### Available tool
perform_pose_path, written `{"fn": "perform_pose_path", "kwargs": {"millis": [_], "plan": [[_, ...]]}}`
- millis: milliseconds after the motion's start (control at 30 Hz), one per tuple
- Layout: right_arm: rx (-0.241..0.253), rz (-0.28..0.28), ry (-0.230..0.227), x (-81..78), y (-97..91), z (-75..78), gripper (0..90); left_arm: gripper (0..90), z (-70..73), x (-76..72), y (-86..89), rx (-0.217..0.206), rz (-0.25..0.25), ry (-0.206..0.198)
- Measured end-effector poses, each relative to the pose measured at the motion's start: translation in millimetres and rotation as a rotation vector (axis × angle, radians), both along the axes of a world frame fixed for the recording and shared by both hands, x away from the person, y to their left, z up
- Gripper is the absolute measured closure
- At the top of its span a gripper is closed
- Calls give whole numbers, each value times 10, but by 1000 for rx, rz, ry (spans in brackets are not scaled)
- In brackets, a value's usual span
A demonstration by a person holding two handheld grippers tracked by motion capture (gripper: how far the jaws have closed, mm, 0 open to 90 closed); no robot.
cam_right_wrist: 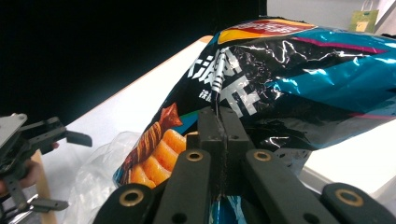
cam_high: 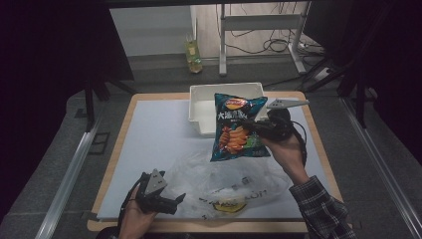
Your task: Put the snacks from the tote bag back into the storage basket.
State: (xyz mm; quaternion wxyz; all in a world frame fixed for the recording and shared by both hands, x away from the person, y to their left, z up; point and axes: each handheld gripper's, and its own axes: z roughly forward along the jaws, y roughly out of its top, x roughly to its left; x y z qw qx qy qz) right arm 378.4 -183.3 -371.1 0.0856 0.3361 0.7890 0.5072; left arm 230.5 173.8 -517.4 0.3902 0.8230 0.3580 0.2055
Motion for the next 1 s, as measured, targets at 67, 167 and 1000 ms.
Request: {"fn": "perform_pose_path", "kwargs": {"millis": [67, 167, 1000], "plan": [[1, -6, -5, 48, 7, 5, 895, 0, 3, 0, 4, -1, 0, -5], [0, -10, -3, 79, 13, 1, 895, 0, 2, 1, 10, -1, 2, -5], [-16, -34, -11, 435, 182, -145, 895, 1, -4, 6, 12, -10, 6, -9]]}}
